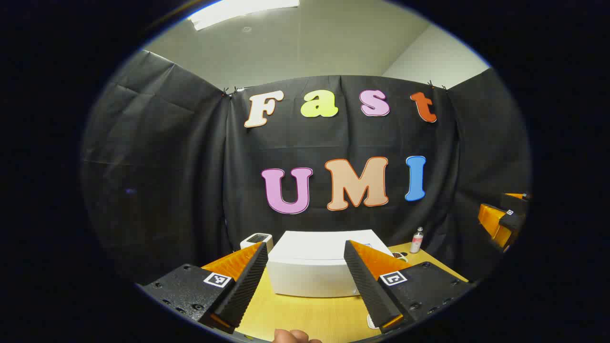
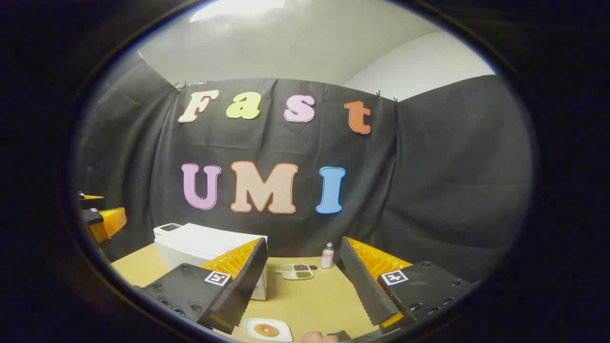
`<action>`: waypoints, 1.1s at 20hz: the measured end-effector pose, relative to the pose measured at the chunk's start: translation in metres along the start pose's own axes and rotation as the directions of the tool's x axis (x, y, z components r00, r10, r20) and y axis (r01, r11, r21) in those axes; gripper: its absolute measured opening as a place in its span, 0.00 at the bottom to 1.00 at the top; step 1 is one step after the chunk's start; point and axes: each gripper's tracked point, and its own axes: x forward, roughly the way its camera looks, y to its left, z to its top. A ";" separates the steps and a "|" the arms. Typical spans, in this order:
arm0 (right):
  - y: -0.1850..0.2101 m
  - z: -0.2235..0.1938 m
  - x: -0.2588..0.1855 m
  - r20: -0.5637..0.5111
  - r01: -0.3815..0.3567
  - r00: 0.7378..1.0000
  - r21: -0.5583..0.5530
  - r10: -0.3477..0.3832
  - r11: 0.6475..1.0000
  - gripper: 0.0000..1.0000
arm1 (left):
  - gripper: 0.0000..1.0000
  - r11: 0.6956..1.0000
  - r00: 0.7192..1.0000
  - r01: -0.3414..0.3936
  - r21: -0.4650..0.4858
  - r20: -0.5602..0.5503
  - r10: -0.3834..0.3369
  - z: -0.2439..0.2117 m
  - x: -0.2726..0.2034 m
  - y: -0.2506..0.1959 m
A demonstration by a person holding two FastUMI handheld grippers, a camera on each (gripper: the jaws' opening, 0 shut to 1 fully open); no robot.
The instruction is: Open the microwave oven with the left hand, put the food in, and close the microwave oven.
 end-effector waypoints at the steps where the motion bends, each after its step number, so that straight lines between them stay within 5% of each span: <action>1: 0.000 0.001 0.000 0.001 -0.007 1.000 -0.003 0.007 1.000 0.96 | 0.97 1.000 1.000 0.004 -0.001 -0.002 -0.004 0.001 0.000 -0.001; 22: 0.003 0.007 0.009 -0.002 -0.049 0.999 -0.034 0.049 0.998 0.96 | 0.97 0.999 1.000 0.023 0.030 -0.014 -0.023 0.001 -0.001 -0.011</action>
